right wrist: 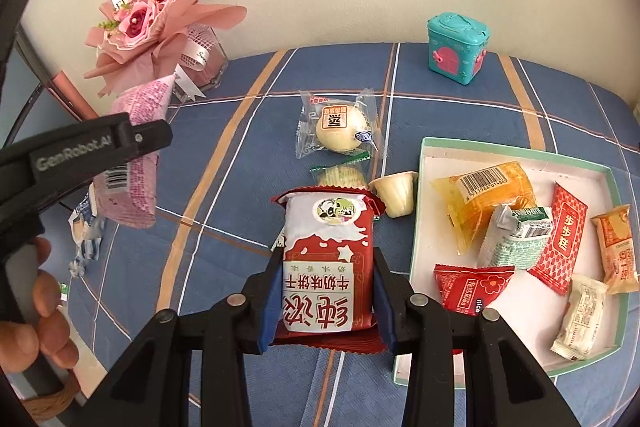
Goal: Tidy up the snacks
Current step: 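Lift both held packs and carry them over the white tray, then lower both packs into the tray and open both tools, then withdraw both open tools from the tray toward the remaining snacks, then grasp the green-white biscuit pack with left tool while right grasps pudding cup, then lift both held items and carry them over the white tray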
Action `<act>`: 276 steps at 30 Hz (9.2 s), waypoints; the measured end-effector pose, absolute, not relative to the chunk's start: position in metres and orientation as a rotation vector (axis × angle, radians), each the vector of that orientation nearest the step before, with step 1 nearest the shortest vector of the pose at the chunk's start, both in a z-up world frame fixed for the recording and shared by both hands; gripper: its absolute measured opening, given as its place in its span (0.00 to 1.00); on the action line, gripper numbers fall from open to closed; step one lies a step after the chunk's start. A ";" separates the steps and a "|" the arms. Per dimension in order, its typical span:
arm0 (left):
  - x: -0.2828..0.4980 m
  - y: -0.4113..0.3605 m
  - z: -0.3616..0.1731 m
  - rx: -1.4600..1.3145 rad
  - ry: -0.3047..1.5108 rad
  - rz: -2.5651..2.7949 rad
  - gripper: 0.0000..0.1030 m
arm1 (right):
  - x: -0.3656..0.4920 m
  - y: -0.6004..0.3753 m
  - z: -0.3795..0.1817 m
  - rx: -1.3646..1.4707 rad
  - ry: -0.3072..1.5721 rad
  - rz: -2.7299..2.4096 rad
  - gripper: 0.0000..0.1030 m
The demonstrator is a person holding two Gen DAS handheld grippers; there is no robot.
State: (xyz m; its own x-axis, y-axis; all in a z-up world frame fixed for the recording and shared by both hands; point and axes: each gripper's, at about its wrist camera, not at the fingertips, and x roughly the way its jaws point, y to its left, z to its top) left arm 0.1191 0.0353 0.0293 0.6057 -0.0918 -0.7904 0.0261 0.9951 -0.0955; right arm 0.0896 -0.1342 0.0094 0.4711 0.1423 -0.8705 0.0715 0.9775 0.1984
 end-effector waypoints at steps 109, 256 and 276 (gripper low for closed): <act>0.123 -0.181 -0.036 0.200 1.058 -0.372 0.79 | 0.063 -0.368 -0.014 0.470 1.072 -0.387 0.59; 0.154 0.027 -0.109 -0.298 1.214 -0.172 0.40 | 0.104 -0.201 -0.037 0.248 1.067 -0.071 0.68; 0.168 0.061 -0.108 -0.372 1.199 -0.148 0.40 | 0.176 -0.159 -0.042 0.124 1.163 -0.044 0.50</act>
